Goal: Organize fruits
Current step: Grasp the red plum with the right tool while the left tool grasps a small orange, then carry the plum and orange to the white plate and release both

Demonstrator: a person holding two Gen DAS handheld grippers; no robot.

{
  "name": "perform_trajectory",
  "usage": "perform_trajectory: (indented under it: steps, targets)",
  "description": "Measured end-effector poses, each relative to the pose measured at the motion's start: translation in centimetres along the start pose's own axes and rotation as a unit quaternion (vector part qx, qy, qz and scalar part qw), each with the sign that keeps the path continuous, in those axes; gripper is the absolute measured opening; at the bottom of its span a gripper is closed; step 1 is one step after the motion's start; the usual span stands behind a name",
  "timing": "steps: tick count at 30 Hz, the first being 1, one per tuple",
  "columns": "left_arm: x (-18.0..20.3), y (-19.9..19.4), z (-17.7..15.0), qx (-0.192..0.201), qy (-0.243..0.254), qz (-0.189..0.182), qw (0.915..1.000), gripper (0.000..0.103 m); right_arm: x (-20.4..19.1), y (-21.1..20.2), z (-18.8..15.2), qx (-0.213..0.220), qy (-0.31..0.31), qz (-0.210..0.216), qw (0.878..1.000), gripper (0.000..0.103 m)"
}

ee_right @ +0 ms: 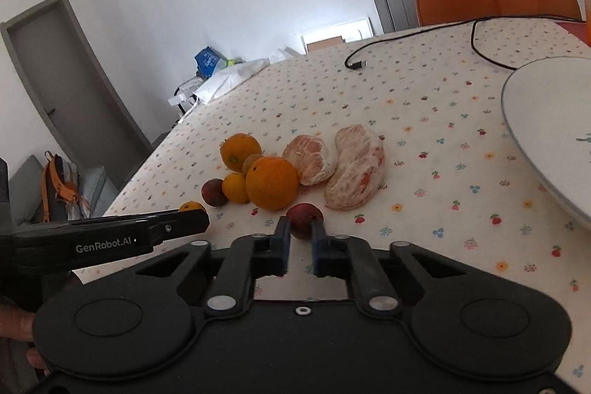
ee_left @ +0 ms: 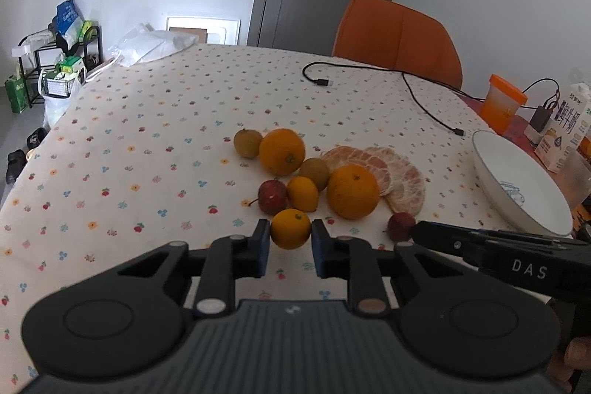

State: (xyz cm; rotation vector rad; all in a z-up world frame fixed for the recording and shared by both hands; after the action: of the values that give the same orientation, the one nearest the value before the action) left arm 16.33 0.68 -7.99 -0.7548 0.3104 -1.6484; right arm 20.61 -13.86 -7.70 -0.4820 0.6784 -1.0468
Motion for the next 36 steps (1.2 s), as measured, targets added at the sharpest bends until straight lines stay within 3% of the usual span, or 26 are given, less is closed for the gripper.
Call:
perform_trajectory:
  steps: [13,15,17,19,25,27,28,29,36]
  targets:
    - [0.2,-1.3,0.0,0.015,0.0,0.007,0.9999,0.022,0.5,-2.0,-0.3,0.022,0.004,0.014,1.0,0.0]
    - [0.0,-1.4,0.0,0.016,-0.001,0.007,0.9998,0.022,0.3,-1.7,-0.2,0.017,0.002,0.004,1.0,0.009]
    - [-0.3,-1.5,0.0,0.017,-0.005,0.007,0.9998,0.022,0.0,-1.3,-0.1,0.011,-0.004,-0.011,1.0,0.045]
    - [-0.7,-1.5,-0.1,0.016,-0.008,0.007,0.9998,0.022,-0.4,-1.0,-0.1,0.018,-0.009,-0.013,1.0,0.058]
    - [-1.4,-1.6,0.1,0.017,-0.014,0.008,0.9997,0.022,-1.4,0.8,0.4,0.009,-0.026,-0.017,0.999,0.056]
    - [-1.5,-1.6,0.1,0.016,-0.015,0.008,0.9997,0.022,-1.4,1.3,0.4,0.004,-0.027,-0.018,0.999,0.044]
    - [-1.5,-1.5,0.1,0.015,-0.015,0.008,0.9997,0.022,-1.4,1.6,0.3,0.003,-0.025,-0.017,1.0,0.029]
    - [-1.4,-1.4,0.1,0.014,-0.016,0.008,0.9997,0.022,-1.3,1.7,0.2,0.005,-0.023,-0.019,1.0,0.022]
    - [0.6,-0.8,0.5,0.012,0.004,-0.009,0.9999,0.022,-0.1,-0.7,0.5,0.026,-0.011,-0.013,1.0,0.021]
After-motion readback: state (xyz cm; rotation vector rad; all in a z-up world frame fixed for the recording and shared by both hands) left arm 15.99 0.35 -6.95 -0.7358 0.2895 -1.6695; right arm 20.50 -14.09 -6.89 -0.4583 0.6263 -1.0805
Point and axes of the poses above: each gripper's, at about its wrist camera, not at the fingertips, and y roughly the way its jaws point, x to its right, z to its top, the point moved 2 cm from there along y, roughly the way its jaws point, and after that the axes turned 11 degrees about -z, right-handed, at the moved point
